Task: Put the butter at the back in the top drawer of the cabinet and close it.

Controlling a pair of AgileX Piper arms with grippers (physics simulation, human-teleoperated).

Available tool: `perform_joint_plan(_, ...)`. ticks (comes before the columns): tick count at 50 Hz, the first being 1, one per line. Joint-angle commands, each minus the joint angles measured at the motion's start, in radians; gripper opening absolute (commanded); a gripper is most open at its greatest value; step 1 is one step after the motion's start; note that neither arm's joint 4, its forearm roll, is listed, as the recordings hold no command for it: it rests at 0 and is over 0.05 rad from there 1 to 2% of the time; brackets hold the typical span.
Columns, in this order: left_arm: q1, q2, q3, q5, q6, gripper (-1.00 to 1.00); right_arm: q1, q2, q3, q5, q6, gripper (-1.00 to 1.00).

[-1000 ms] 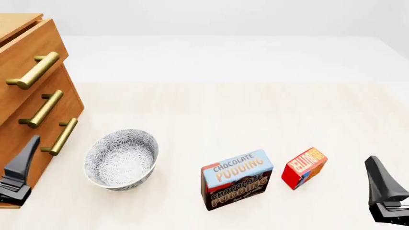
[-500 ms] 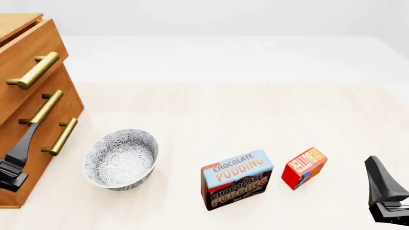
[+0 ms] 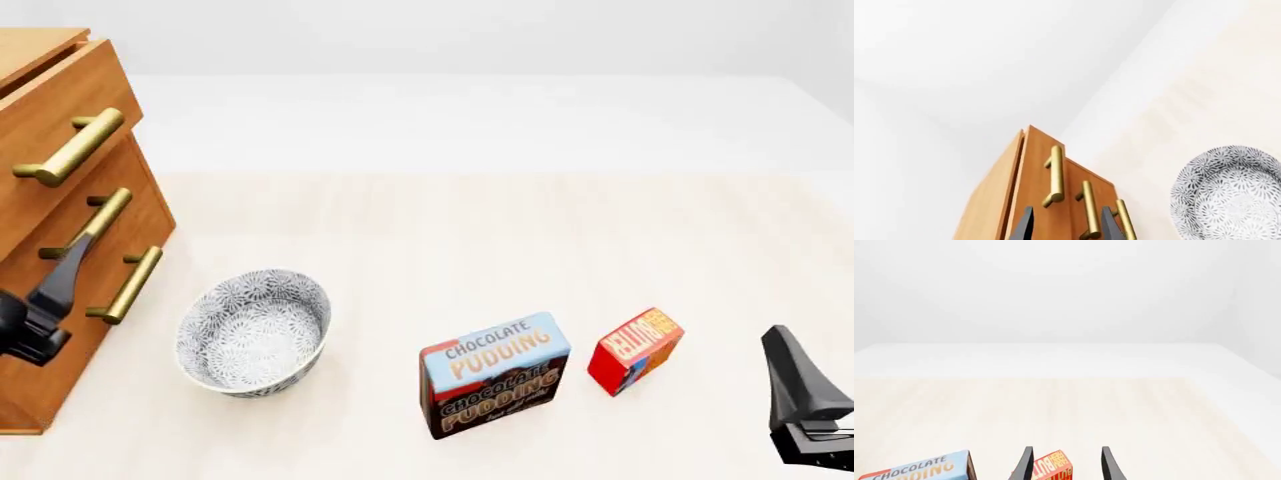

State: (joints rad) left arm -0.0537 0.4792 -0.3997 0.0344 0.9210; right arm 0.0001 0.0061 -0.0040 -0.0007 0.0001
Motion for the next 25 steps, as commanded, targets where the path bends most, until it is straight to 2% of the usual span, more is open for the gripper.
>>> perform_joint_plan(1,-0.004,0.036,-0.019,-0.02,0.046,1.0,0.0,0.0,0.0,0.0,0.0,1.0)
perform_joint_plan(25,-0.022,0.071,-0.002,-0.073,0.107,1.0,0.0,0.0,0.0,0.0,0.0,1.0)
